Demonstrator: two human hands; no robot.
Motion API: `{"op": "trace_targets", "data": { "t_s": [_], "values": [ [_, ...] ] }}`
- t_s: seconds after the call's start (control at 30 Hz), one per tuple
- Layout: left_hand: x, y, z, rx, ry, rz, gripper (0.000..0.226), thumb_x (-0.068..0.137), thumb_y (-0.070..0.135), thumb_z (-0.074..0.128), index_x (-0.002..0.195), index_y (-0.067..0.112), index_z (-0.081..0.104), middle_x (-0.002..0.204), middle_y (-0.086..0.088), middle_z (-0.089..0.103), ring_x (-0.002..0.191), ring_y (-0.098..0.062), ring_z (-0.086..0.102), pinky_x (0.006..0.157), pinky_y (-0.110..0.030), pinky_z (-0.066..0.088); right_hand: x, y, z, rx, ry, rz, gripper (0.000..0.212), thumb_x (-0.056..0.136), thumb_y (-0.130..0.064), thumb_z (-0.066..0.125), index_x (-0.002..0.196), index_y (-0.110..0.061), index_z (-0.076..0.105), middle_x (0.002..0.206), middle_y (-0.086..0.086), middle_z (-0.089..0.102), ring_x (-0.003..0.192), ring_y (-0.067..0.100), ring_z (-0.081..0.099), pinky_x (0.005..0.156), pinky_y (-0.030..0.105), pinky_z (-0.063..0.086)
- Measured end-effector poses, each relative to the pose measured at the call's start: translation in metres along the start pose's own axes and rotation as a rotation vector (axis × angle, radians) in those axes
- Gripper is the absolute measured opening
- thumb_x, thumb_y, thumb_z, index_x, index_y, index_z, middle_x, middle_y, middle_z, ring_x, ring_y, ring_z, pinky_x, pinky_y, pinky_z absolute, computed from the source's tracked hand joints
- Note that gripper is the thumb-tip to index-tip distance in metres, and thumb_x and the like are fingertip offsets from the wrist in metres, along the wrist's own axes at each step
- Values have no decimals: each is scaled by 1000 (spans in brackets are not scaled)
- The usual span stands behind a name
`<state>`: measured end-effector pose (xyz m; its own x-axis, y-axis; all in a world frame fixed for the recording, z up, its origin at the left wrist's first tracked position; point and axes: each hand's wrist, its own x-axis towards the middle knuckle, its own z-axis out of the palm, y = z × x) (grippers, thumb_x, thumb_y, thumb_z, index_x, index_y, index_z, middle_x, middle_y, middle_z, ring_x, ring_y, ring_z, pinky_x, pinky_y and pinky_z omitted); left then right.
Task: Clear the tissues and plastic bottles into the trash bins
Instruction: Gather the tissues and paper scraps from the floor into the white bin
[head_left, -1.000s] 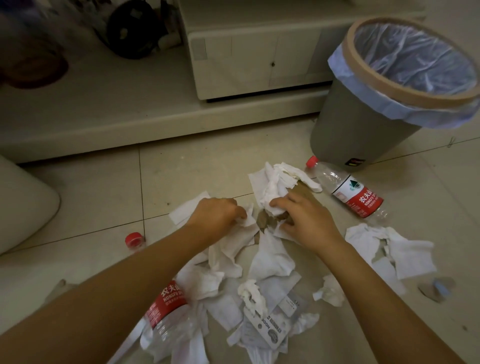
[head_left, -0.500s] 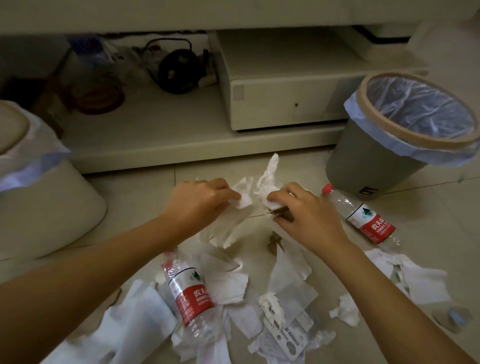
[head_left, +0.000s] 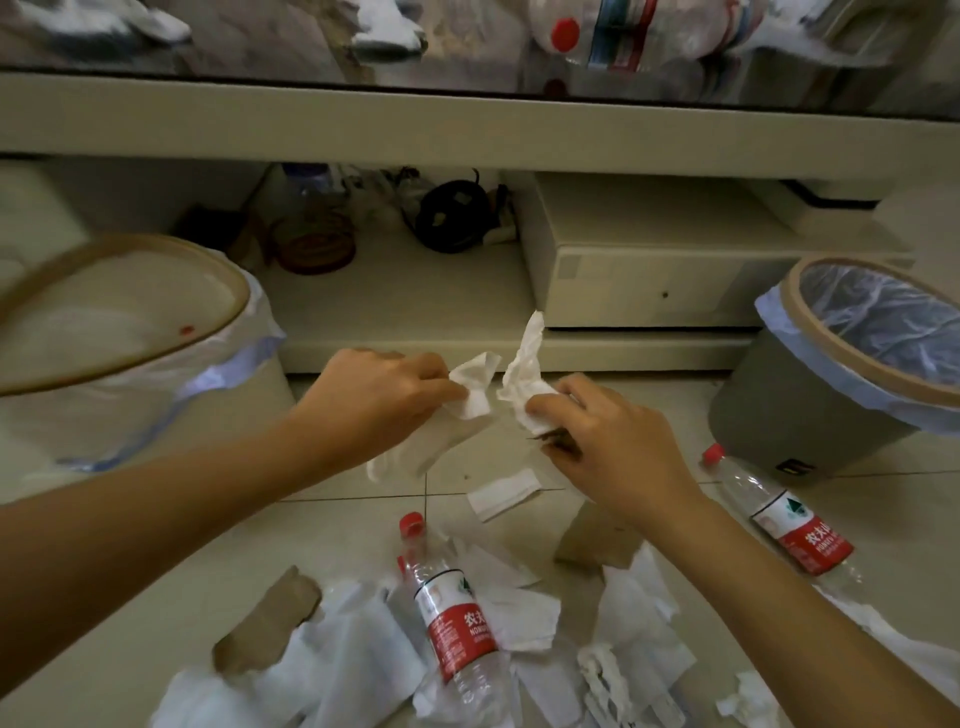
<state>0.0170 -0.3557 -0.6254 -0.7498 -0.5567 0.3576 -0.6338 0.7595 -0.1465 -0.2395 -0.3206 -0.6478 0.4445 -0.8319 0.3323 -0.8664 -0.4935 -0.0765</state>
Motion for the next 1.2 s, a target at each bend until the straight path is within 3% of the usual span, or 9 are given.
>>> {"op": "trace_targets", "data": {
  "t_s": [0.17,0.37,0.53,0.73,0.87,1.0,1.07,1.2],
  "values": [
    [-23,-25,-29,63,31,-57,41,63,11,86,101,18,73,91,-7,71,55,-24,66,37,-32,50,39,-34,-17,-14,42,-83,35,74,-20,77,105,-23,62,99,1,60,70,19,58,43,22,36],
    [-61,-54,-63,139,32,-163,39,67,14,84,103,20,73,94,-4,71,56,-19,65,40,-21,37,95,-84,-33,14,100,-153,36,77,-21,75,111,-22,63,100,0,58,69,18,57,43,25,42],
    [-103,-83,-87,167,69,-280,38,74,12,79,111,20,70,100,-6,69,63,-21,66,43,-32,51,138,-133,-36,30,154,-199,34,78,-20,72,111,-23,63,102,-1,57,72,17,56,45,25,42],
    [-150,-135,-110,295,134,-339,39,68,12,83,105,17,71,96,-9,70,59,-24,65,41,-31,50,192,-193,-29,69,185,-218,31,80,-18,65,110,-24,60,101,-2,53,71,18,54,46,35,49],
    [-167,-176,-115,339,191,-483,27,71,8,81,96,17,74,93,-8,70,60,-26,65,43,-28,47,229,-229,-20,107,204,-193,32,82,-21,64,113,-23,60,104,-1,53,76,18,55,51,35,51],
    [-176,-203,-102,289,167,-602,29,68,8,83,95,13,74,92,-9,69,59,-24,64,49,-25,46,261,-255,2,196,208,-157,31,84,-21,64,115,-21,60,106,0,53,78,17,55,55,31,49],
    [-176,-209,-90,238,137,-662,33,70,10,81,101,13,72,100,-8,67,67,-24,65,53,-26,42,273,-263,18,209,190,-136,30,84,-20,64,114,-20,59,106,1,51,78,18,54,56,31,48],
    [-178,-218,-62,114,8,-788,35,91,19,57,125,23,59,130,1,57,104,-20,61,81,-30,50,287,-274,53,217,89,-92,31,89,-19,60,119,-17,55,111,4,47,91,24,52,65,39,51]
  ]
}}
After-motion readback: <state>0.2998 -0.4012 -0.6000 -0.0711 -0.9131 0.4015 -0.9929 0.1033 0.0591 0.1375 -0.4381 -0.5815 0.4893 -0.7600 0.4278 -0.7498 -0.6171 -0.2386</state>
